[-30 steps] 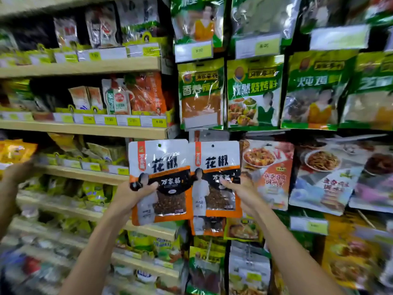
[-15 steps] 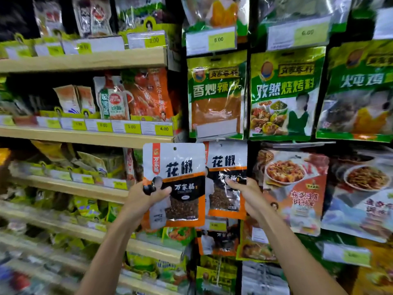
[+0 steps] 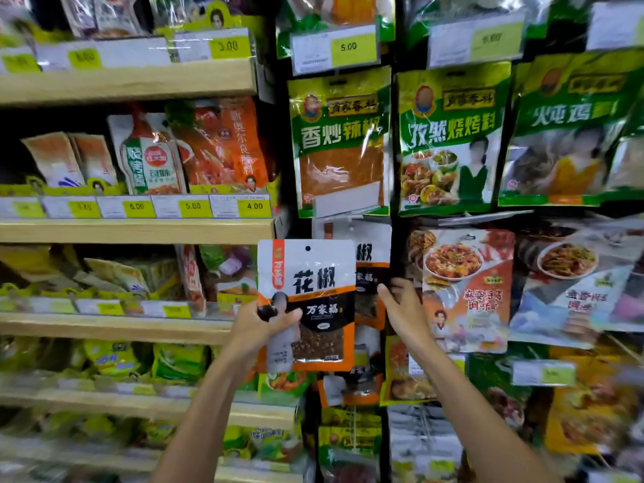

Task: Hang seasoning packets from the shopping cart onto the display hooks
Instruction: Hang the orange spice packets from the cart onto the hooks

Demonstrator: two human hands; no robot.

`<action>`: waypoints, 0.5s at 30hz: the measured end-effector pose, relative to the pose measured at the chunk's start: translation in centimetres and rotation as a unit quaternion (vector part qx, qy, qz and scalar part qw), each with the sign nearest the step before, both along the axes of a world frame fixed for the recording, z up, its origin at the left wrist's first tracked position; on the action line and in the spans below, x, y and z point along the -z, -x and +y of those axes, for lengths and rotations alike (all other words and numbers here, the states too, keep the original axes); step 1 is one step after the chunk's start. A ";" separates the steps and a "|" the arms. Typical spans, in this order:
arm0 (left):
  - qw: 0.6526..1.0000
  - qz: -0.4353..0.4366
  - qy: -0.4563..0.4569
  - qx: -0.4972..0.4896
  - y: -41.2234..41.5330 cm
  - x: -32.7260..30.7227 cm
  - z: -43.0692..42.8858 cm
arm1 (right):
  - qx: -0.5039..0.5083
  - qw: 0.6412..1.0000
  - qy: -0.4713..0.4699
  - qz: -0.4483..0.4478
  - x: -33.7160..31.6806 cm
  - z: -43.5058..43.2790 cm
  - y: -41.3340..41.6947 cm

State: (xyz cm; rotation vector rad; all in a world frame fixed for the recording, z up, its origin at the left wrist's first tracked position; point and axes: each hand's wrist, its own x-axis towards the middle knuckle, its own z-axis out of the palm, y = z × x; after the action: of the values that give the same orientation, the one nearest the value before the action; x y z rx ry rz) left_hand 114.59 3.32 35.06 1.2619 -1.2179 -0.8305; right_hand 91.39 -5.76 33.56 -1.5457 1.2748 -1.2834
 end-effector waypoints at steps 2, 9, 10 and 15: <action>1.000 0.006 -0.010 0.016 0.6 0.6 -0.2 | 0.033 0.996 0.074 -0.019 0.7 2.3 0.1; 0.998 -0.001 -0.026 0.056 3.7 0.4 -1.6 | -0.070 0.988 0.002 -0.135 -1.5 5.0 -1.8; 0.998 -0.013 -0.022 0.060 4.0 -0.1 -1.6 | -0.063 0.986 -0.001 -0.155 -1.7 5.0 -1.8; 0.967 -0.116 0.194 -0.115 3.3 -3.6 -1.2 | -0.038 0.987 0.004 -0.158 -2.2 4.9 -0.5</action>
State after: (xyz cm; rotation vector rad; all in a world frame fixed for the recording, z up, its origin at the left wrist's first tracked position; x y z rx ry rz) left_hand 111.28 2.11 38.63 1.1673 -1.3122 -0.2611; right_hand 91.92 -0.81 35.76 -1.3198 1.0000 -1.4193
